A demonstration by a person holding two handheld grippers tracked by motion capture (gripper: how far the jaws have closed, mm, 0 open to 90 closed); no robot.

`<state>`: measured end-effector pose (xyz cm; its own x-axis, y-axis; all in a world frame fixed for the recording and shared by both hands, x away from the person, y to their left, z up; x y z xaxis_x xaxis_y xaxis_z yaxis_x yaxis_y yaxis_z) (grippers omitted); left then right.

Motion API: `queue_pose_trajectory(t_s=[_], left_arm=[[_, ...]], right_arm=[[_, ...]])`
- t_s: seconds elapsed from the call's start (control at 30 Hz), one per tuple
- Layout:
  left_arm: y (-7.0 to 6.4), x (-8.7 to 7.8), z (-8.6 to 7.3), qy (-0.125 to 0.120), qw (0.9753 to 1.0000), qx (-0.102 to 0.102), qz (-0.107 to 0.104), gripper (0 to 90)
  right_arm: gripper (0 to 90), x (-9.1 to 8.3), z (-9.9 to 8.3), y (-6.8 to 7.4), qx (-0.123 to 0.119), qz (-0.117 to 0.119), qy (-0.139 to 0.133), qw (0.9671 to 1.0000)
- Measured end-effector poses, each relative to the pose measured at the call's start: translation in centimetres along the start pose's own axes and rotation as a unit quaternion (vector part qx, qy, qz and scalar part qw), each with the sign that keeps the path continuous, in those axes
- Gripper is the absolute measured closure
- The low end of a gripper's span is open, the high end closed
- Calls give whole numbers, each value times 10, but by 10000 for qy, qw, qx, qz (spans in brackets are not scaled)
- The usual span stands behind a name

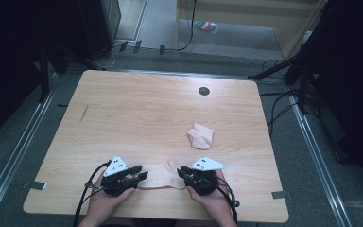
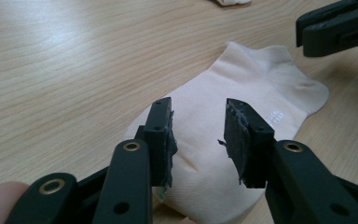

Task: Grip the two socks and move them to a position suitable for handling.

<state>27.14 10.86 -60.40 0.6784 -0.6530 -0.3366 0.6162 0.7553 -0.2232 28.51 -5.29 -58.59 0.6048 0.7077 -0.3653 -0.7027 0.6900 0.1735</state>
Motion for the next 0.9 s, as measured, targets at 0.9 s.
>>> queue_pose_trajectory(t_s=[0.9], left_arm=[[22,-11,19,-500,9985,-175,144,291]], right_arm=[[545,8,33,-61,-201,-1205,-330,9920]])
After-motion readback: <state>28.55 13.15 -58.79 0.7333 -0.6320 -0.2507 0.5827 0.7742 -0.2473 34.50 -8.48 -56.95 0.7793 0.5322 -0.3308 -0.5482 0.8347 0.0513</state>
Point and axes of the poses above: each handheld gripper's, and its own axes: x roughly forward along the jaws, z roughly out of its top, y roughly to its left, the point moved 10 cm from there along x, roughly forward along the jaws, and after that the axes turned 14 degrees about -y, right-handed, at the moved point
